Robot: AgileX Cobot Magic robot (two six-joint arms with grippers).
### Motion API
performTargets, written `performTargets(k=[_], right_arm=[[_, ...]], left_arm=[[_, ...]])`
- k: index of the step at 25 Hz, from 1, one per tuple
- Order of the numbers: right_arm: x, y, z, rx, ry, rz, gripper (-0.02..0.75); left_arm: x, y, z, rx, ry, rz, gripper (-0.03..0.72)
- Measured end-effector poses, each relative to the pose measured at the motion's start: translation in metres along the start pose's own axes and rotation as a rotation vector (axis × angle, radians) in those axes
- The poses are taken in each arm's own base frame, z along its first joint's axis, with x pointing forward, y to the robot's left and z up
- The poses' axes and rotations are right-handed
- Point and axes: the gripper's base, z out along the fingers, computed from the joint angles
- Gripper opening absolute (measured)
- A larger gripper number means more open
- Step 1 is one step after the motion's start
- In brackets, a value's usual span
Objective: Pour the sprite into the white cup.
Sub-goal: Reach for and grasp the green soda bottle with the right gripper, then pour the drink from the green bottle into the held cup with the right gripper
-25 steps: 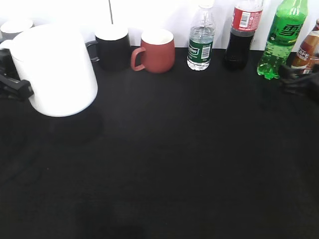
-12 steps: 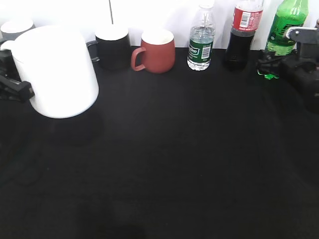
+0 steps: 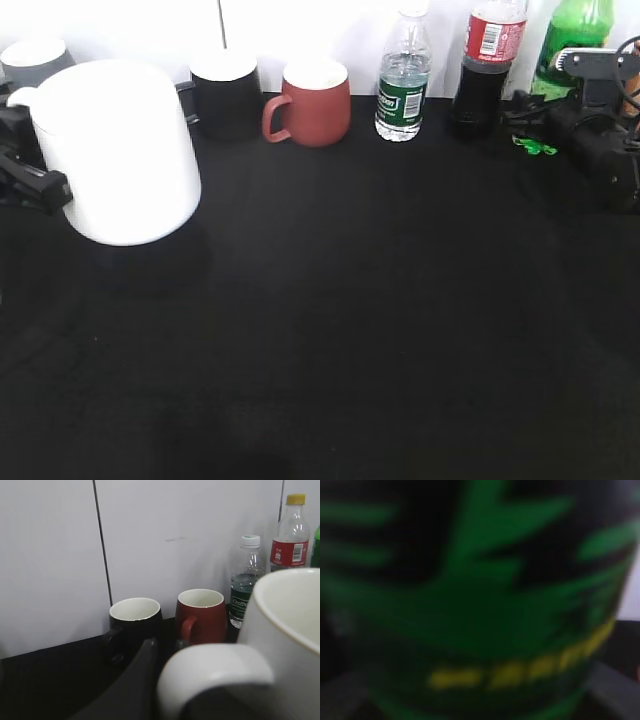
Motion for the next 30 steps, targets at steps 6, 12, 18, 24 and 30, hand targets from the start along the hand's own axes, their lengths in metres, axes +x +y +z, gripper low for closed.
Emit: performTargets(k=[6, 12, 18, 24, 30], right_arm=[[0.0, 0.0, -0.016, 0.0, -0.041, -0.057, 0.445], [-0.046, 0.008, -0.114, -0.081, -0.138, -0.103, 0.429], [-0.072, 0.078, -0.196, -0.351, -0.094, -0.237, 0.428], [-0.079, 0.119, -0.199, -0.498, -0.144, -0.804, 0.417], [-0.087, 0.129, -0.18, -0.512, -0.23, -1.21, 0.417]], left_arm=[[0.0, 0.0, 0.0, 0.0, 0.003, 0.0, 0.069], [-0.001, -0.001, 0.0, 0.015, -0.015, 0.01, 0.069], [0.008, -0.021, 0.006, 0.137, 0.012, -0.014, 0.068], [0.029, -0.043, 0.027, 0.239, 0.098, -0.033, 0.068], [0.042, -0.044, 0.033, 0.254, 0.113, 0.008, 0.068]])
